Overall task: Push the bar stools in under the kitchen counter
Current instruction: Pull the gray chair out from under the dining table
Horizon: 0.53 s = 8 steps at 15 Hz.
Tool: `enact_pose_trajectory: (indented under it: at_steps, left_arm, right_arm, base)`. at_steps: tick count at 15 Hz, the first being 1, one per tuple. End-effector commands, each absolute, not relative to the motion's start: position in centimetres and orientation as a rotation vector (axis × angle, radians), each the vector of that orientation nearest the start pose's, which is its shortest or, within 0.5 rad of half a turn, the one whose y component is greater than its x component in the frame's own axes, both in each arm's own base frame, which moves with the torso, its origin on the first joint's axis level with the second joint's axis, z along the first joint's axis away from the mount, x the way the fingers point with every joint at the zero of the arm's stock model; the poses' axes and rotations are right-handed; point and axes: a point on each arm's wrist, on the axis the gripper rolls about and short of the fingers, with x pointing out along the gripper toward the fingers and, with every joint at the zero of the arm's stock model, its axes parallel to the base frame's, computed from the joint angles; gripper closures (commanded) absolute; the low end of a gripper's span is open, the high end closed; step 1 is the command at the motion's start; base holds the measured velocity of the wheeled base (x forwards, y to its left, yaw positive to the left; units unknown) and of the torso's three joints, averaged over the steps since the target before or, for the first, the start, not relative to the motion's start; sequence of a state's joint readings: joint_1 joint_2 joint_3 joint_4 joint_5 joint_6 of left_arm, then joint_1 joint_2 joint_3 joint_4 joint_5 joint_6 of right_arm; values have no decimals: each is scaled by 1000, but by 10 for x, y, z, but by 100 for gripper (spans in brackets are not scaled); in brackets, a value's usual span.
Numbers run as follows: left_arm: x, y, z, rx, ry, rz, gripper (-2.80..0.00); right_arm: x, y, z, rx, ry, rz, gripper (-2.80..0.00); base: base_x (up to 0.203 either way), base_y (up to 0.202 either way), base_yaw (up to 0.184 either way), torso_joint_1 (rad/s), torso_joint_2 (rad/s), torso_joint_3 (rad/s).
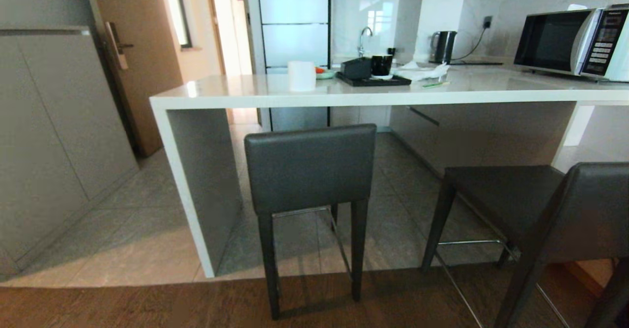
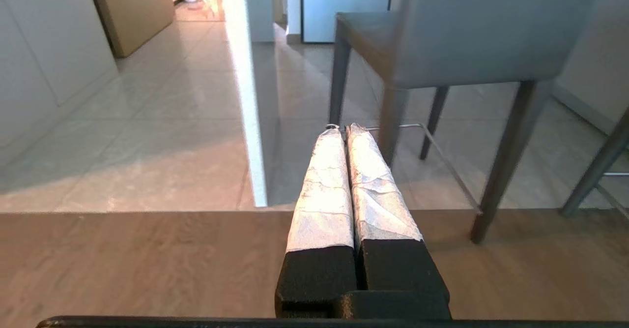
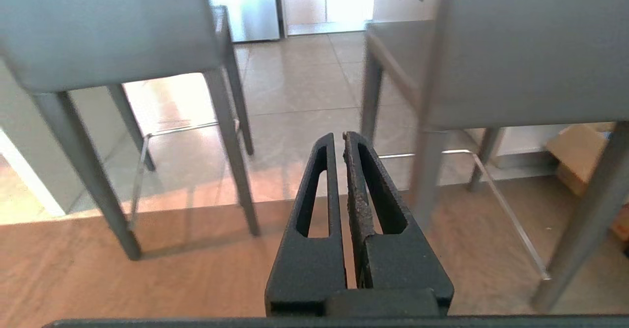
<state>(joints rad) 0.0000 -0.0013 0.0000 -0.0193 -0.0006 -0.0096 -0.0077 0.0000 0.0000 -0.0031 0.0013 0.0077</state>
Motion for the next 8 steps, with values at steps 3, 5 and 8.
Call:
enact_pose_trajectory:
  at_steps: [3,5,8]
  left_arm:
    - [-22,0,75,-12,-11,0,0]
    - [-22,0,75,-12,-11,0,0]
    - [-22,0,75,-12,-11,0,0]
  right_arm:
    - [-22,0,73,8,6,-6,0]
    - [-22,0,73,8,6,-6,0]
    - [-22,0,73,8,6,-6,0]
  base:
    - [0,84,0,4,1,4]
    - [0,0,0,0,0,0]
    - [111,-1,5,4,3,-2]
